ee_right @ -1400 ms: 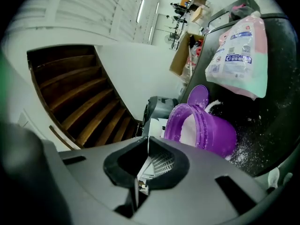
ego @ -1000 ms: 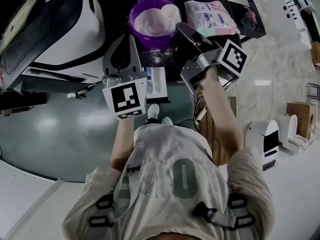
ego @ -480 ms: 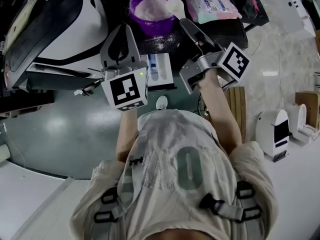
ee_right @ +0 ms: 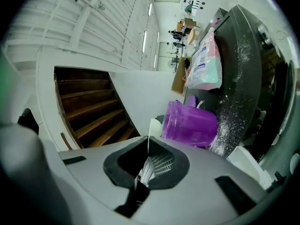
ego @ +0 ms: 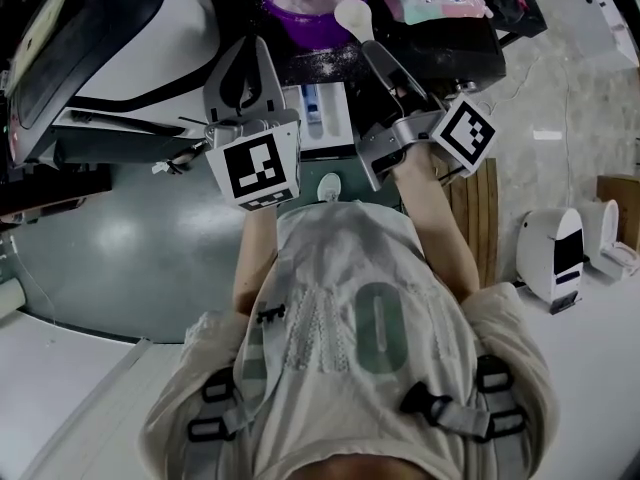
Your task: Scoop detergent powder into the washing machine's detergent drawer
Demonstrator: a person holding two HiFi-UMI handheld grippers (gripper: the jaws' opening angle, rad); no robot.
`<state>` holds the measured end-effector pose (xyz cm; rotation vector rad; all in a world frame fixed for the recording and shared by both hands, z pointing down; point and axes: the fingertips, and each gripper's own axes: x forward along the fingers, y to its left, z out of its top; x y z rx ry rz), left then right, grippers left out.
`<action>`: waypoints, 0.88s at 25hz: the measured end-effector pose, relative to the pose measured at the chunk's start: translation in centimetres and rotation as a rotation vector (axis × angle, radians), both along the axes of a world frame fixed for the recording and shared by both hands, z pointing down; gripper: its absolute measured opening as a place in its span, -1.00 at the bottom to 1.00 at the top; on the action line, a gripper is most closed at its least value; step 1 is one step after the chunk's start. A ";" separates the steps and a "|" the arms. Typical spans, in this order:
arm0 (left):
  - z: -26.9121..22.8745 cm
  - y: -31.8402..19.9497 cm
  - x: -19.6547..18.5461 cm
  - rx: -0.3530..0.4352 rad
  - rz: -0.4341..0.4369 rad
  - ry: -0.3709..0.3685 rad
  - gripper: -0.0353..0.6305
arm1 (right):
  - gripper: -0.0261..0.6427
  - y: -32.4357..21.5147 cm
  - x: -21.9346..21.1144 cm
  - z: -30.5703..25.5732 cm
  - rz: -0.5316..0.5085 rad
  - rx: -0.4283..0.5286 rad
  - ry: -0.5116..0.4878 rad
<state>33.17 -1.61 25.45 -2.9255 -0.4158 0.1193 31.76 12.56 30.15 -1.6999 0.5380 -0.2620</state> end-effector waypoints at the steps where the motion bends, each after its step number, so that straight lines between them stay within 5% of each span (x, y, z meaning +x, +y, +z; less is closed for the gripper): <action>1: 0.2 -0.1 0.0 0.003 -0.001 -0.005 -0.83 | -0.89 0.0 -0.2 0.4 0.003 0.000 -0.006; 22: 3.3 -2.2 -3.1 -0.018 -0.015 -0.059 -0.83 | -0.89 -1.2 -5.3 4.9 0.007 -0.052 -0.052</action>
